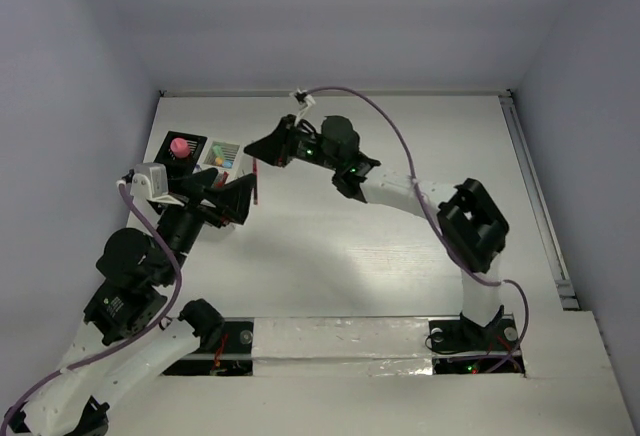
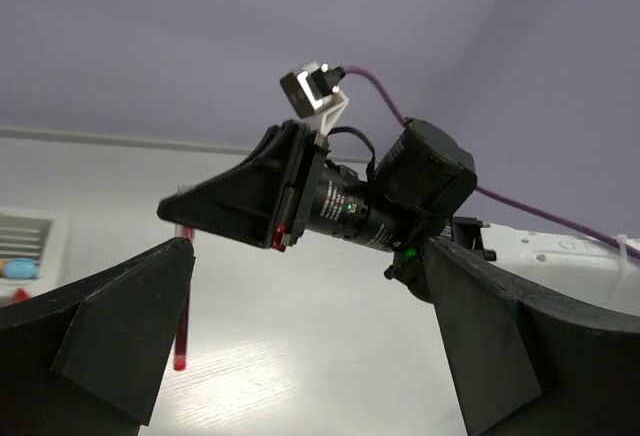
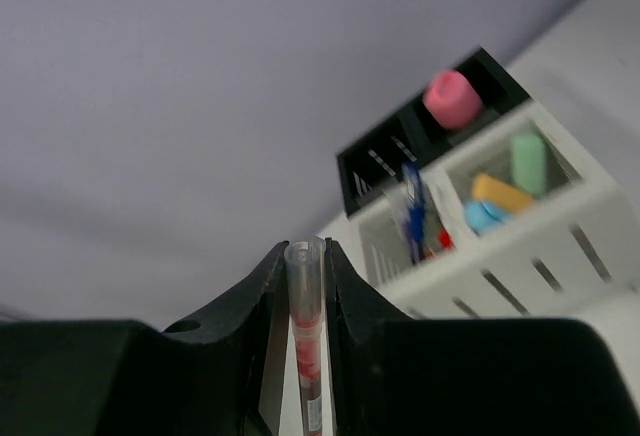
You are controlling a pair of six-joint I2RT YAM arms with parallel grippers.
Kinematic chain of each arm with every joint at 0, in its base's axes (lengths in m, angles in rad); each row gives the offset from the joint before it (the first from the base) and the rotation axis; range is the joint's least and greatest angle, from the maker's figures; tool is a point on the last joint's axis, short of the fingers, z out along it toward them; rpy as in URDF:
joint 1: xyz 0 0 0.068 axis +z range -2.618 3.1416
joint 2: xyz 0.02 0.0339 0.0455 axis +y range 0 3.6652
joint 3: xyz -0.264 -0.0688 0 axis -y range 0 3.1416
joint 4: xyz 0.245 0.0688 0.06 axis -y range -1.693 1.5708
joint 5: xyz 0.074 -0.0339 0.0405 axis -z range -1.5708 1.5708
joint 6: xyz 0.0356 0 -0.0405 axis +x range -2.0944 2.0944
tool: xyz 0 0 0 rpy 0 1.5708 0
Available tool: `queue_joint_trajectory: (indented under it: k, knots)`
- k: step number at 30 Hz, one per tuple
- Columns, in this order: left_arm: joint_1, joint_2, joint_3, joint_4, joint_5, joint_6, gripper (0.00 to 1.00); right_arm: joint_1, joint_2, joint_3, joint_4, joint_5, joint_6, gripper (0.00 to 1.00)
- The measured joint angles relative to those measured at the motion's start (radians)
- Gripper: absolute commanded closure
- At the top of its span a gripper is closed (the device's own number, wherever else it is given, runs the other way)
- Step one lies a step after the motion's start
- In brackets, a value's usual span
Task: Sort the stationery into containers
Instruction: Place the pen in the storage box, then reset both arms
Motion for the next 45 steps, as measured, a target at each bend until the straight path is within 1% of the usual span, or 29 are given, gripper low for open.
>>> queue_joint_trajectory:
  k: [4,7,12,14,16,23,24,25,26,27,28,30,31,33,34,37,41,45]
  knots:
    - [0.000,0.000,0.000,-0.021,-0.089,0.043,0.01,0.035,0.184,0.256,0.058,-0.001,0.000,1.00]
    - [0.000,-0.013,-0.008,-0.022,-0.132,0.069,0.01,0.053,0.311,0.425,0.064,0.003,-0.006,1.00]
    - [0.000,-0.053,-0.038,-0.019,-0.166,0.103,0.01,0.064,0.530,0.721,0.021,0.021,-0.035,1.00]
    - [0.000,-0.060,-0.047,-0.019,-0.173,0.111,0.01,0.066,0.601,0.824,-0.024,0.030,-0.062,1.00]
    - [0.000,-0.061,-0.054,-0.019,-0.180,0.118,0.01,0.071,0.641,0.872,-0.050,0.041,-0.087,1.00]
    - [0.006,-0.057,-0.060,-0.021,-0.180,0.126,0.01,0.087,0.672,0.878,-0.109,0.066,-0.160,1.00]
    - [0.006,-0.057,-0.060,-0.021,-0.180,0.126,0.01,0.087,0.672,0.876,-0.111,0.066,-0.167,0.94]
    - [0.007,-0.057,-0.060,-0.021,-0.180,0.126,0.01,0.087,0.672,0.874,-0.111,0.066,-0.173,0.74]
    - [0.012,-0.057,-0.060,-0.021,-0.180,0.126,0.01,0.087,0.672,0.871,-0.111,0.064,-0.177,0.63]
    - [0.013,-0.057,-0.060,-0.021,-0.180,0.126,0.01,0.088,0.672,0.867,-0.112,0.061,-0.180,0.54]
    - [0.013,-0.057,-0.060,-0.021,-0.181,0.125,0.01,0.092,0.672,0.863,-0.112,0.057,-0.186,0.40]
    - [0.015,-0.057,-0.060,-0.021,-0.181,0.125,0.01,0.093,0.672,0.856,-0.119,0.050,-0.200,0.31]
    - [0.015,-0.057,-0.060,-0.021,-0.182,0.125,0.01,0.094,0.672,0.856,-0.124,0.047,-0.208,0.22]
    - [0.018,-0.057,-0.060,-0.021,-0.183,0.124,0.01,0.094,0.669,0.849,-0.127,0.045,-0.218,0.16]
    - [0.019,-0.057,-0.060,-0.021,-0.183,0.122,0.01,0.095,0.659,0.830,-0.128,0.043,-0.219,0.08]
    - [0.019,-0.057,-0.059,-0.022,-0.184,0.115,0.01,0.095,0.617,0.764,-0.131,0.041,-0.227,0.00]
    - [0.019,-0.057,-0.050,-0.032,-0.183,0.101,0.01,0.095,0.489,0.596,-0.127,0.043,-0.234,0.00]
    - [0.019,-0.055,-0.015,-0.050,-0.174,0.084,0.01,0.095,0.270,0.381,-0.127,0.077,-0.262,0.00]
